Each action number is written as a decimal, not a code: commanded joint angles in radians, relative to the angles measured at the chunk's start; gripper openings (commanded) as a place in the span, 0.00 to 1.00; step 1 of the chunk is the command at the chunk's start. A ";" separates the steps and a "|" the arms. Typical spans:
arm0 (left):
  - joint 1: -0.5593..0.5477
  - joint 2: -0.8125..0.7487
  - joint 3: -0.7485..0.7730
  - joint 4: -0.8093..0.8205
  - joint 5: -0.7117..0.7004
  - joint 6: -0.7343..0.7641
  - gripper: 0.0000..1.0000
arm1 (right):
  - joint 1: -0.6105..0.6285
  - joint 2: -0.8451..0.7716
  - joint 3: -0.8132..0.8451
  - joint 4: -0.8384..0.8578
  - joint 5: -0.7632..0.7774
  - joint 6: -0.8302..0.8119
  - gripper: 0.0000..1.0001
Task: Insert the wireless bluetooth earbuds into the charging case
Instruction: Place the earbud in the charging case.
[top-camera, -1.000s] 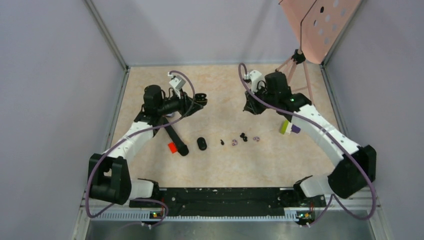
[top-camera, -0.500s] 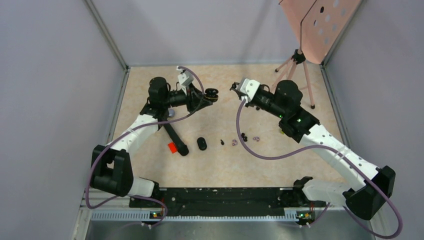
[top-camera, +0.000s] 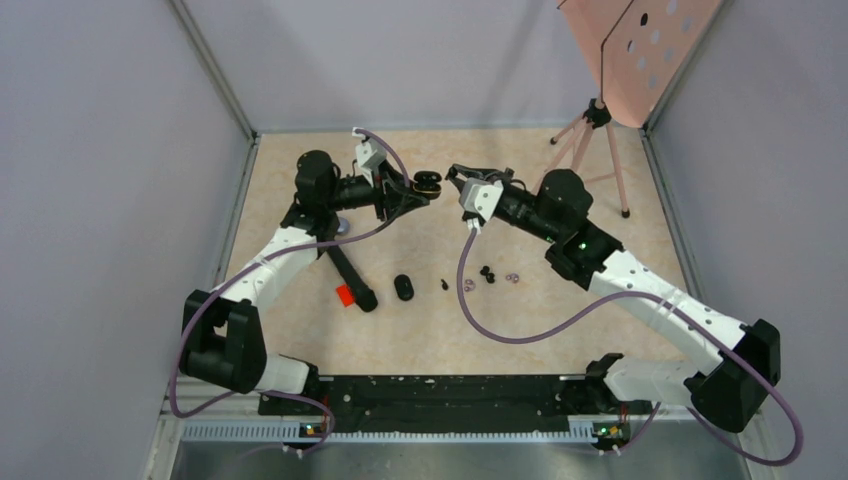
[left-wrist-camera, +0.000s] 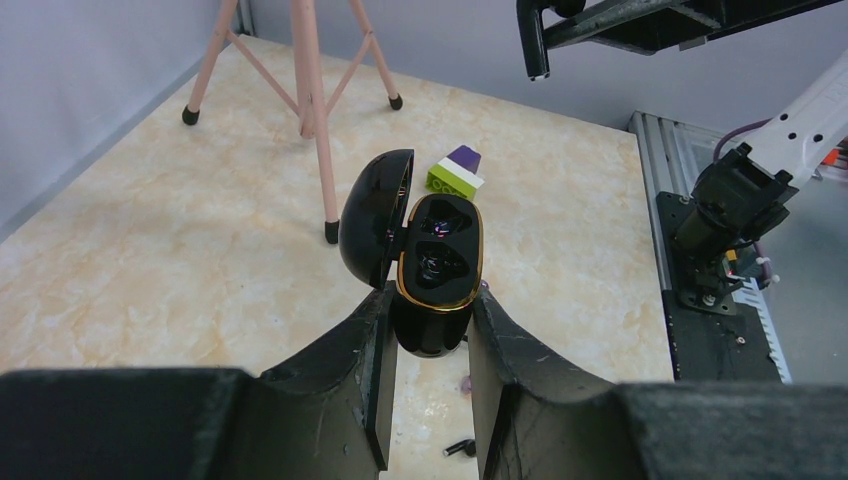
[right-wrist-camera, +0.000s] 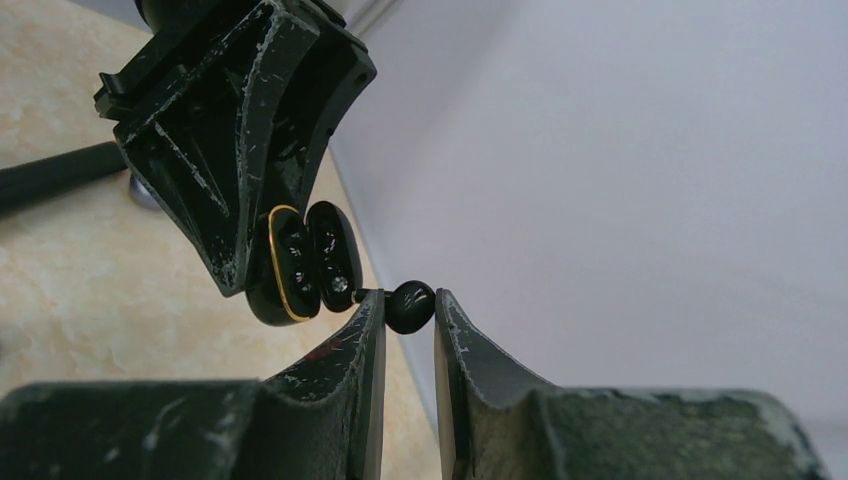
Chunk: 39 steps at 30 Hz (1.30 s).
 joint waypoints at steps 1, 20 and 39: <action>-0.009 0.006 0.049 0.051 0.039 -0.005 0.00 | 0.021 0.013 -0.017 0.106 -0.056 -0.067 0.00; -0.057 0.007 0.086 0.057 0.057 0.004 0.00 | 0.049 0.094 -0.031 0.193 -0.147 -0.215 0.00; -0.060 0.000 0.083 0.048 0.046 0.017 0.00 | 0.050 0.105 -0.027 0.130 -0.118 -0.328 0.00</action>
